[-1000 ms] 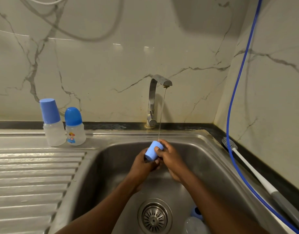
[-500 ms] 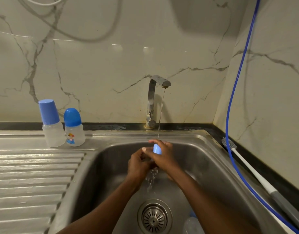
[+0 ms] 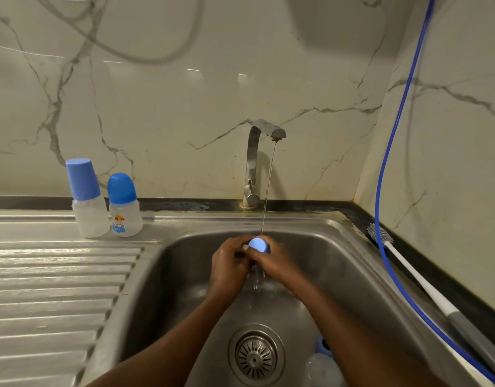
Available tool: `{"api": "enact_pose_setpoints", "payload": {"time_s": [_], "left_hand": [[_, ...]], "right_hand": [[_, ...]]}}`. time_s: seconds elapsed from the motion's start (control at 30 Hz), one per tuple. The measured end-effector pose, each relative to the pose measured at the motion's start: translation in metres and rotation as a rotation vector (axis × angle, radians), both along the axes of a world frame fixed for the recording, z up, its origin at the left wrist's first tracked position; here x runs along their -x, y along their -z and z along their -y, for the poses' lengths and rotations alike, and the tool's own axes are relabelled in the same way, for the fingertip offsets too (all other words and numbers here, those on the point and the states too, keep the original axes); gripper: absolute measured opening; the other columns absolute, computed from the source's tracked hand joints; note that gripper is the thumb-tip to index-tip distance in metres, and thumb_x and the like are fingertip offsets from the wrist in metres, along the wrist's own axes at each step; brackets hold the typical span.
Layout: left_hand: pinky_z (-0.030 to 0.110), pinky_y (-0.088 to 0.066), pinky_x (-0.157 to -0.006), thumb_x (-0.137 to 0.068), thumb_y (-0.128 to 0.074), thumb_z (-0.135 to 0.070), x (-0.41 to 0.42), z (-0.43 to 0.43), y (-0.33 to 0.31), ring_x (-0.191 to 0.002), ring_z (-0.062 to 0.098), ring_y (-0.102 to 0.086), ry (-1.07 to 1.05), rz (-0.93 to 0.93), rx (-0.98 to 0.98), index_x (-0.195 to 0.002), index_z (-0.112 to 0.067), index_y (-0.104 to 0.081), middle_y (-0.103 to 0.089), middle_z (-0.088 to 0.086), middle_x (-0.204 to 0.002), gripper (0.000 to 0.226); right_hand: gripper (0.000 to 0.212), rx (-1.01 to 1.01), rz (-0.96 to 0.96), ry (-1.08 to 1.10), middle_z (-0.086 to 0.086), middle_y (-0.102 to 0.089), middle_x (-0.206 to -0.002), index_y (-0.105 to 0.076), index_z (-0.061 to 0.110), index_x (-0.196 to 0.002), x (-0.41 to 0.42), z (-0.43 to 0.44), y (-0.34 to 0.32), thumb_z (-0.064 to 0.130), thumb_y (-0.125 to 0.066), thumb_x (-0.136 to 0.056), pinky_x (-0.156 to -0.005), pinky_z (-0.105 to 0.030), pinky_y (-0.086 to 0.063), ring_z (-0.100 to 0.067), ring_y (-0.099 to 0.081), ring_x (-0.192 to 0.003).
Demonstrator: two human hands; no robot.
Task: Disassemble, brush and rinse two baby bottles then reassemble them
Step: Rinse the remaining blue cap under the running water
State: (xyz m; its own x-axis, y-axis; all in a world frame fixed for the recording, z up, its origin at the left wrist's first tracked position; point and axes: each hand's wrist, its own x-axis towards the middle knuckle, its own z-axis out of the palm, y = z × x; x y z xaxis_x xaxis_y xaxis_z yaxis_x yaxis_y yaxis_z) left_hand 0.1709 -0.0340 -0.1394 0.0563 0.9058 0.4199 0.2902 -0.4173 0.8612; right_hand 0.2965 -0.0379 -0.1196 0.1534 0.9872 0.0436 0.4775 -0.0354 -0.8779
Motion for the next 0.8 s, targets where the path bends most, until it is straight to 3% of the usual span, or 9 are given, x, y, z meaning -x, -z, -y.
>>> {"api": "enact_pose_setpoints", "payload": {"time_s": [0.07,0.13,0.2,0.27,0.37,0.47,0.6,0.67,0.8], "left_hand": [[0.016,-0.055,-0.076,-0.088,-0.067,-0.002,0.001,-0.002,0.0,-0.094,0.004,-0.066,0.025,0.024,0.026,-0.118,-0.022,-0.065,-0.068,-0.008,-0.105,0.036],[0.014,-0.054,-0.073,-0.089,-0.068,-0.007,0.003,0.0,-0.002,-0.094,0.0,-0.065,0.125,0.055,0.098,-0.122,-0.025,-0.06,-0.067,-0.009,-0.109,0.038],[0.016,-0.052,-0.083,-0.085,-0.074,-0.011,0.002,0.0,0.003,-0.108,0.001,-0.06,0.209,-0.04,0.162,-0.135,-0.026,-0.05,-0.06,-0.008,-0.129,0.057],[0.028,-0.047,-0.099,-0.081,-0.077,-0.011,0.002,-0.002,0.011,-0.127,0.015,-0.05,0.186,-0.203,0.221,-0.148,-0.024,-0.036,-0.046,-0.001,-0.144,0.08],[0.034,-0.041,-0.106,-0.081,-0.076,-0.01,0.006,-0.007,0.013,-0.131,0.026,-0.046,0.043,-0.267,0.223,-0.148,-0.019,-0.038,-0.042,0.009,-0.145,0.078],[0.036,-0.045,-0.104,-0.082,-0.075,-0.011,0.01,-0.009,0.015,-0.125,0.026,-0.049,0.002,-0.272,0.233,-0.143,-0.019,-0.046,-0.043,0.007,-0.141,0.067],[0.037,-0.048,-0.101,-0.084,-0.074,-0.016,0.009,-0.009,0.017,-0.114,0.025,-0.057,0.048,-0.333,0.213,-0.135,-0.02,-0.053,-0.046,0.004,-0.135,0.056],[0.037,-0.049,-0.1,-0.084,-0.074,-0.017,0.008,-0.01,0.018,-0.11,0.025,-0.059,0.055,-0.338,0.203,-0.132,-0.02,-0.056,-0.046,0.003,-0.132,0.052],[0.04,-0.052,-0.097,-0.084,-0.074,-0.018,0.01,-0.011,0.021,-0.103,0.026,-0.062,0.055,-0.343,0.201,-0.13,-0.022,-0.057,-0.047,0.002,-0.131,0.049]], "right_hand": [[0.055,-0.105,0.071,0.031,0.003,-0.061,-0.112,-0.056,0.029,-0.123,0.0,-0.001,0.002,0.062,-0.066,-0.079,-0.078,-0.033,-0.059,-0.015,-0.064,-0.095],[0.039,-0.114,-0.008,0.048,0.004,-0.06,-0.106,-0.055,0.026,-0.12,0.0,0.0,0.002,0.049,-0.063,-0.089,-0.068,-0.028,-0.06,-0.016,-0.064,-0.093],[0.028,0.004,-0.05,0.104,-0.003,-0.063,-0.101,-0.056,0.019,-0.114,-0.007,0.003,0.01,0.041,-0.055,-0.096,-0.064,-0.031,-0.06,-0.023,-0.067,-0.087],[0.027,0.124,-0.057,0.134,-0.009,-0.061,-0.107,-0.056,0.014,-0.114,-0.02,0.006,0.016,0.036,-0.054,-0.098,-0.064,-0.029,-0.059,-0.026,-0.064,-0.087],[0.01,0.059,-0.036,0.158,-0.009,-0.064,-0.096,-0.061,0.018,-0.099,-0.041,0.009,0.005,0.026,-0.061,-0.093,-0.068,-0.041,-0.061,-0.029,-0.065,-0.086],[0.007,0.113,0.222,0.143,-0.005,-0.066,-0.074,-0.058,0.02,-0.074,-0.053,0.018,-0.004,0.022,-0.064,-0.074,-0.065,-0.036,-0.055,-0.027,-0.067,-0.073],[0.032,0.457,0.695,0.037,-0.011,-0.065,-0.111,-0.066,0.003,-0.107,-0.065,0.03,0.001,0.018,-0.065,-0.079,-0.085,-0.035,-0.055,-0.027,-0.066,-0.099],[0.031,0.487,0.806,0.045,-0.009,-0.062,-0.115,-0.068,0.004,-0.108,-0.071,0.031,0.002,0.014,-0.065,-0.079,-0.089,-0.035,-0.055,-0.026,-0.064,-0.103],[0.032,0.499,0.745,0.149,-0.005,-0.066,-0.091,-0.068,0.011,-0.099,-0.075,0.033,0.018,0.017,-0.077,-0.069,-0.059,-0.024,-0.051,-0.014,-0.064,-0.074]]}}
